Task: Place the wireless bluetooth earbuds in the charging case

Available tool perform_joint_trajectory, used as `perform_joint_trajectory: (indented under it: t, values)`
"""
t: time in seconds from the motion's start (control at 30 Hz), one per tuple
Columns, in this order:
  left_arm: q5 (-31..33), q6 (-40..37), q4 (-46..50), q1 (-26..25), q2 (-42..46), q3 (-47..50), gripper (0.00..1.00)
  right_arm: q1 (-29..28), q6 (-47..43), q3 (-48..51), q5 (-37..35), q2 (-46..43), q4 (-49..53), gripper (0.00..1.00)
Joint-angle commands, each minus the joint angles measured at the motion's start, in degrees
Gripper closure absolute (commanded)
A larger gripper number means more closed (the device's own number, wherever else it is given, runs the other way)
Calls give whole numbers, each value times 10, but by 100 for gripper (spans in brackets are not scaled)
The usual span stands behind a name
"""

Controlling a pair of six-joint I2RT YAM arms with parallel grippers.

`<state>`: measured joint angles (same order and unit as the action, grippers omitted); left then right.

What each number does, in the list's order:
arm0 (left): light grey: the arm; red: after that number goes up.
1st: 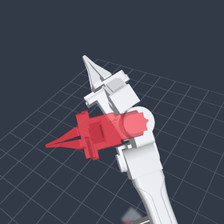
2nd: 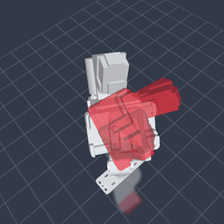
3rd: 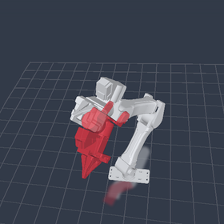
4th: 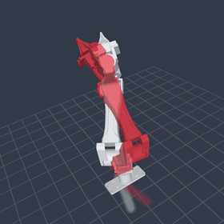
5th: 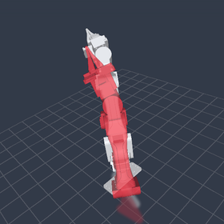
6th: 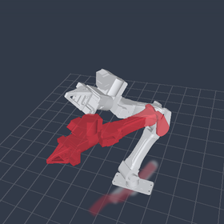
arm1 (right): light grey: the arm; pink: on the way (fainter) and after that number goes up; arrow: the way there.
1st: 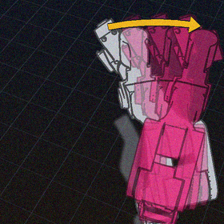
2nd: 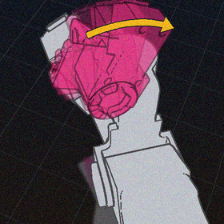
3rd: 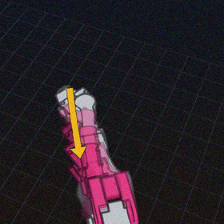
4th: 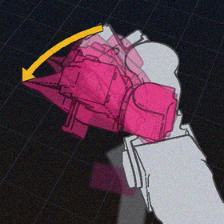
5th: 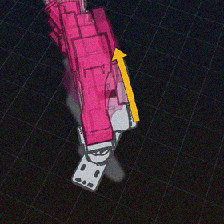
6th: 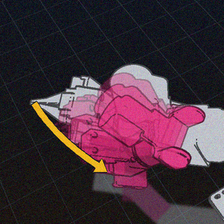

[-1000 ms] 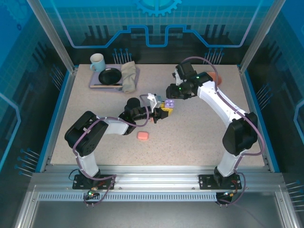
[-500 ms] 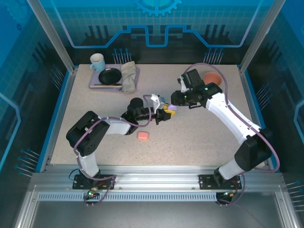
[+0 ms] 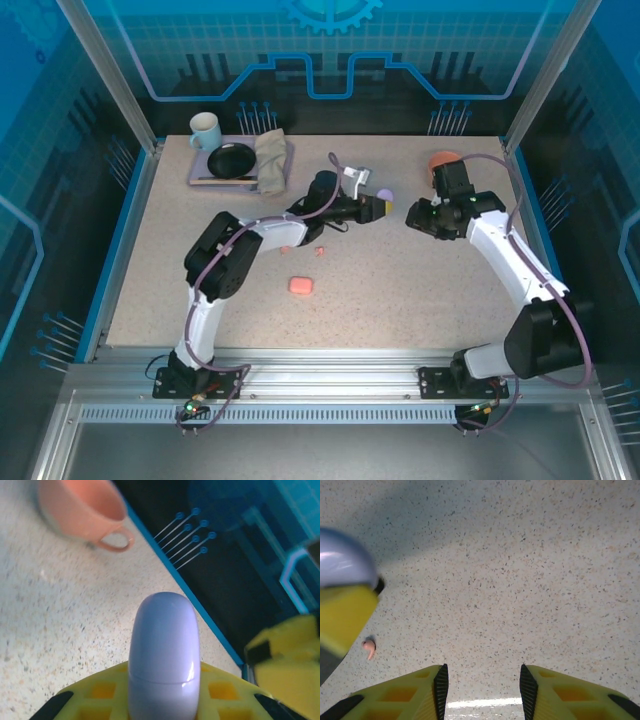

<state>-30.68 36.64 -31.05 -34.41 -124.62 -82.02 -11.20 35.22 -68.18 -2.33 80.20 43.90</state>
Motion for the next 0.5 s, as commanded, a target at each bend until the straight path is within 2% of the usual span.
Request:
perform_joint_trajectory:
  t: [0.0, 0.13, 0.33, 0.47]
  values:
    - [13, 139, 147, -3, -45, -62, 100, 4, 12, 12, 12, 6, -3, 55]
    - [10, 201, 221, -4, -87, -122, 100, 4, 18, 24, 15, 5, -13, 55]
    - [13, 219, 363, -8, -138, -216, 96, 3, 19, 42, 16, 0, -23, 54]
    - [14, 209, 438, -8, -166, -268, 86, 3, 21, 55, 17, -7, -33, 53]
